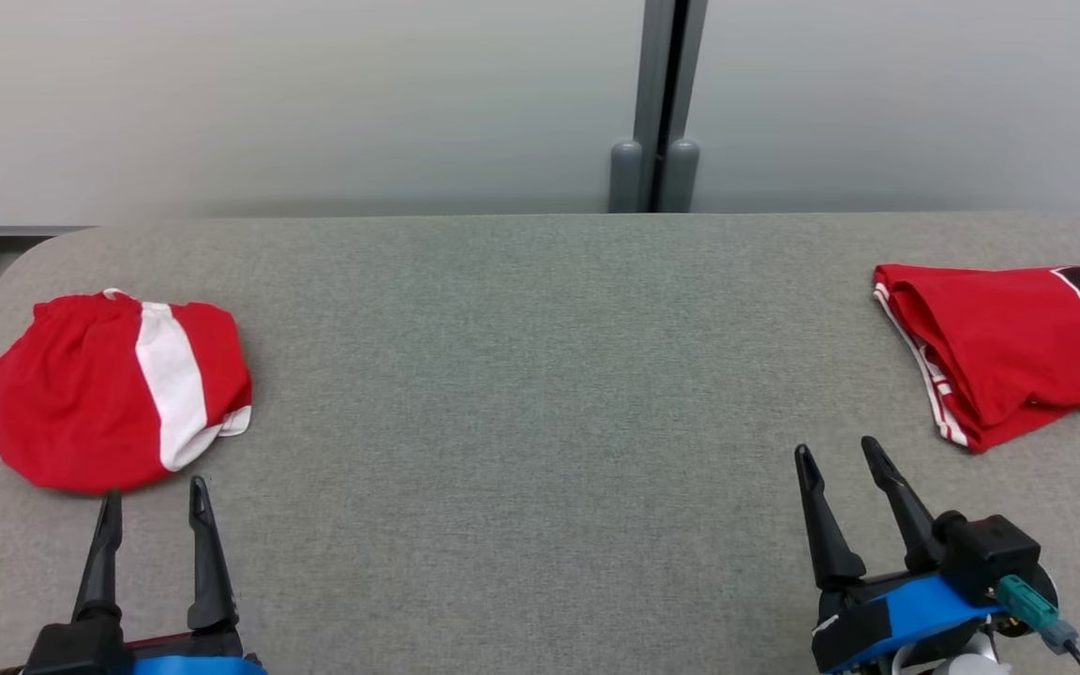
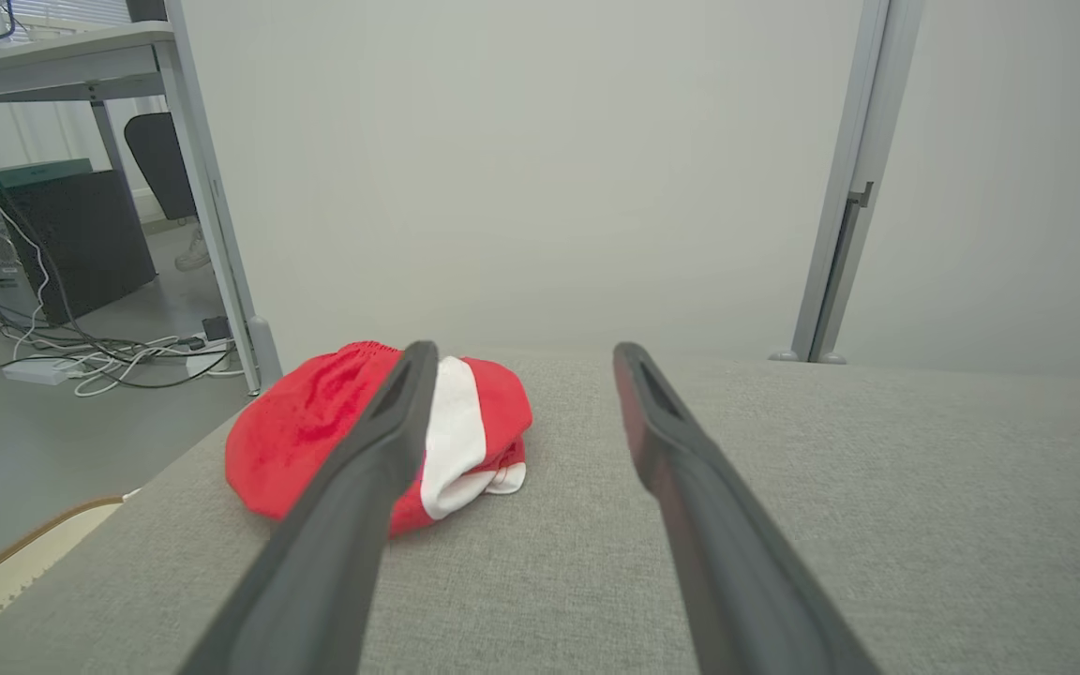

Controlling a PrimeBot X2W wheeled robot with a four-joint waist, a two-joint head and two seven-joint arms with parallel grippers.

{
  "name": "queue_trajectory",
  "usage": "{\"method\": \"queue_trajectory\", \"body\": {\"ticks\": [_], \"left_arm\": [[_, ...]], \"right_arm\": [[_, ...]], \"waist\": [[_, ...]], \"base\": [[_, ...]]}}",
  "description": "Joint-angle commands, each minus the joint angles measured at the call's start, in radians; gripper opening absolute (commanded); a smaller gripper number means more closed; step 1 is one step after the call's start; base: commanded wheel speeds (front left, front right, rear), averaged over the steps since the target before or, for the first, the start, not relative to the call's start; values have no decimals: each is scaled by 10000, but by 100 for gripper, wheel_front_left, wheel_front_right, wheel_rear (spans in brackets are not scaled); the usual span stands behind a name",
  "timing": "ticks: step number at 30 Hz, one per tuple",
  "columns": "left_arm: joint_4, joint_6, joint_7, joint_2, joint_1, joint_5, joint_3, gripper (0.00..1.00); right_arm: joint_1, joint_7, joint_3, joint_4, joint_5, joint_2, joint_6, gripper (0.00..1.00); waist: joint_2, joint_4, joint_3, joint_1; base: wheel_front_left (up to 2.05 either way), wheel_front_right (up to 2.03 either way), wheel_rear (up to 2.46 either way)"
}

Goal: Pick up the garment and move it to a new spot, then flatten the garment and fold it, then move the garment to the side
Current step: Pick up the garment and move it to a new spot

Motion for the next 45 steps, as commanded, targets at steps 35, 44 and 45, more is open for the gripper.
{"method": "queue_trajectory", "body": {"ticks": [35,44,45], "left_arm": [[-249,326,-26,-5,554,-129,702,100],[-211,381,-24,-4,412,-205,762,100],[-196,374,-26,-5,329,-207,779,100]], "right_arm": [[-236,-32,648,660,185,-6,1,100],[-251,-32,721,704,155,-6,1,100],[-295,-32,703,675,116,-6,1,100]], "waist": [[-1,2926,-131,0],[-1,2733,-46,0],[-1,2709,3,0]], "base": [[0,0,0],[0,0,0],[0,0,0]]}}
